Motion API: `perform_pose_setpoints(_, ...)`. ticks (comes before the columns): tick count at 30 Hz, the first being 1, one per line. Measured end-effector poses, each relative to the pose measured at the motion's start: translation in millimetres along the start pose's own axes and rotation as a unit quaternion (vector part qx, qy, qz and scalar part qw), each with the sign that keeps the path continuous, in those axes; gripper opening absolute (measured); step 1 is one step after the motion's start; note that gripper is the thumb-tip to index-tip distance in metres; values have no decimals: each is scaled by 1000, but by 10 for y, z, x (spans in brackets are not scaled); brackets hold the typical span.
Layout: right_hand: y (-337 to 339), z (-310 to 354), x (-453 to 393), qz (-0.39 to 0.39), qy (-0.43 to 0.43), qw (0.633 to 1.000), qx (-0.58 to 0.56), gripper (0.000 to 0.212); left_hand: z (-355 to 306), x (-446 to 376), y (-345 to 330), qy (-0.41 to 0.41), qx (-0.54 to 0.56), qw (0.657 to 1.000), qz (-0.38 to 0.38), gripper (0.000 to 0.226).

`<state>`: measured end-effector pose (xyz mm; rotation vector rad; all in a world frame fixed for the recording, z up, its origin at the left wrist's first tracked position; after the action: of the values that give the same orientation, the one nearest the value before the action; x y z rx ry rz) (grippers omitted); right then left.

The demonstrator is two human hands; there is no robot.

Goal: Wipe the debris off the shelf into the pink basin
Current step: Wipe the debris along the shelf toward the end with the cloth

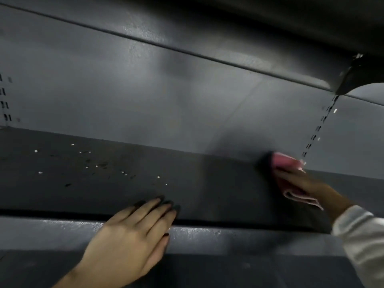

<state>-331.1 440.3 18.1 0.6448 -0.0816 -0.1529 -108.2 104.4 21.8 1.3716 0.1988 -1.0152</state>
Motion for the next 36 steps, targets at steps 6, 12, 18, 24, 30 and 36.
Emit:
perform_pose_setpoints(6, -230, -179, -676, 33, 41, 942, 332, 56, -14, -37, 23, 2, -38, 999, -13, 46)
perform_pose_setpoints(12, -783, 324, -355, 61, 165, 945, 276, 40, -13, -10, -26, 8, -34, 999, -4, 46)
perform_pose_setpoints(18, -1665, 1296, 659, 119, 381, 896, 192, 28, -14, -20, 4, 12, -54, 998, 9, 57)
perform_pose_setpoints(24, -1112, 1354, 754, 65, 413, 893, 167, 35, 11, 16, 43, -6, -77, 997, 14, 45)
perform_pose_setpoints(30, -484, 214, 555, 107, 190, 926, 309, 43, 173, 79, 53, -1, -68, 997, 49, 48)
perform_pose_setpoints(36, -1411, 928, 1047, 63, 296, 830, 468, 44, 542, 394, 171, 17, -44, 998, 42, 68)
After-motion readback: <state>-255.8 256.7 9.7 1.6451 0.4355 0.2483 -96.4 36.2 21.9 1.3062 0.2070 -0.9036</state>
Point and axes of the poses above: each hand's wrist, its own x-axis away from the middle knuckle, its own y-axis out of the back of the hand, z = x × y, the point moved 10 cm from there along -x, towards the middle knuckle, and after that the axes turned 6 degrees about -x, right-handed, at the moved point
